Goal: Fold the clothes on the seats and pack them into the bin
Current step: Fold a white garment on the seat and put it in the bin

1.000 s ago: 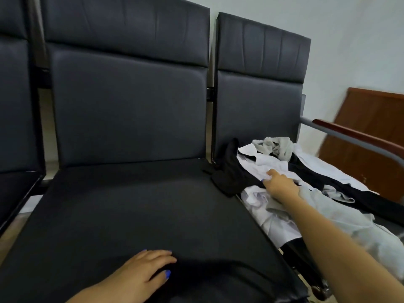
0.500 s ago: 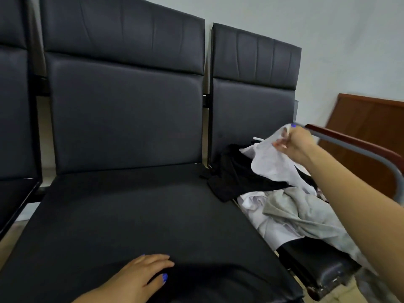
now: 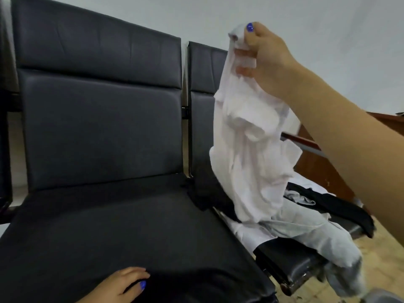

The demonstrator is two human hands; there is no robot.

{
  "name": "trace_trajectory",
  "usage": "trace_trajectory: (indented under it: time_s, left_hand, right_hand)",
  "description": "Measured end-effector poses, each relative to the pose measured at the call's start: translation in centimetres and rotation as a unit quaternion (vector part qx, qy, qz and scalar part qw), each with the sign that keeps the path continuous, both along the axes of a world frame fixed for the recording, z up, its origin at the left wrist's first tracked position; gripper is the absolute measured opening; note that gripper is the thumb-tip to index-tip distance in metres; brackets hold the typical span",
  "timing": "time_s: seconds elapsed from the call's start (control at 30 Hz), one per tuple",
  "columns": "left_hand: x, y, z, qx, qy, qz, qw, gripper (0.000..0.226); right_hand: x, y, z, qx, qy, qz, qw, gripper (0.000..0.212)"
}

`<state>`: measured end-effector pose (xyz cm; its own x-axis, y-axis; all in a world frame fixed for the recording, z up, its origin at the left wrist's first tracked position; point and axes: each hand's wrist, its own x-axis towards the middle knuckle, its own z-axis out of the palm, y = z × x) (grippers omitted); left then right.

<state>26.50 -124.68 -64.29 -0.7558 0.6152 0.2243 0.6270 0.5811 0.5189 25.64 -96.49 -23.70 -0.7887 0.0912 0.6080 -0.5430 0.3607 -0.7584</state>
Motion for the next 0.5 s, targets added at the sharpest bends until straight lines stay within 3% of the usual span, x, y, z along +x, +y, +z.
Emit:
trace_trajectory:
  time_s: [0.03, 0.1, 0.13, 0.2, 0.23, 0.3, 0.33, 0.5]
  left_hand:
    - [0.4, 0.0, 0.6, 0.026, -0.009, 0.021, 0.999, 0.018]
    - [1.3, 0.0, 2.3, 0.084, -0.164, 0.08, 0.98, 0.014]
    - [1.2, -0.1, 2.8, 0.132, -0.244, 0.09, 0.957, 0.032]
    - [1.6, -0.3, 3.7, 0.252, -0.323, 0.128, 0.903, 0.077]
    - [1.8, -0.3, 4.5, 0.272, -0.359, 0.152, 0.88, 0.075]
    - [2.2, -0.2, 6.0, 0.281, -0.394, 0.183, 0.856, 0.045]
    - [2.4, -0.4, 6.5, 0.304, -0.408, 0.186, 0.841, 0.041]
    - [2.9, -1.6, 8.1, 0.43, -0.433, 0.169, 0.774, 0.046]
  right_hand:
    - [0.3, -0.7, -0.3, 0.002, -0.011, 0.016, 1.0, 0.015]
    - [0.8, -2.1, -1.1, 0.002, -0.034, 0.048, 0.998, 0.016]
    - [1.0, -2.8, -1.4, 0.002, -0.045, 0.064, 0.997, 0.018]
    - [1.7, -4.2, -2.2, -0.003, -0.069, 0.102, 0.992, 0.019]
    - [2.0, -4.9, -2.6, -0.011, -0.079, 0.125, 0.989, 0.019]
    - [2.7, -6.1, -3.2, -0.027, -0.094, 0.165, 0.981, 0.028]
    - [3.1, -6.8, -3.4, -0.032, -0.097, 0.184, 0.978, 0.031]
    - [4.2, -9.6, -4.2, -0.059, -0.105, 0.26, 0.958, 0.036]
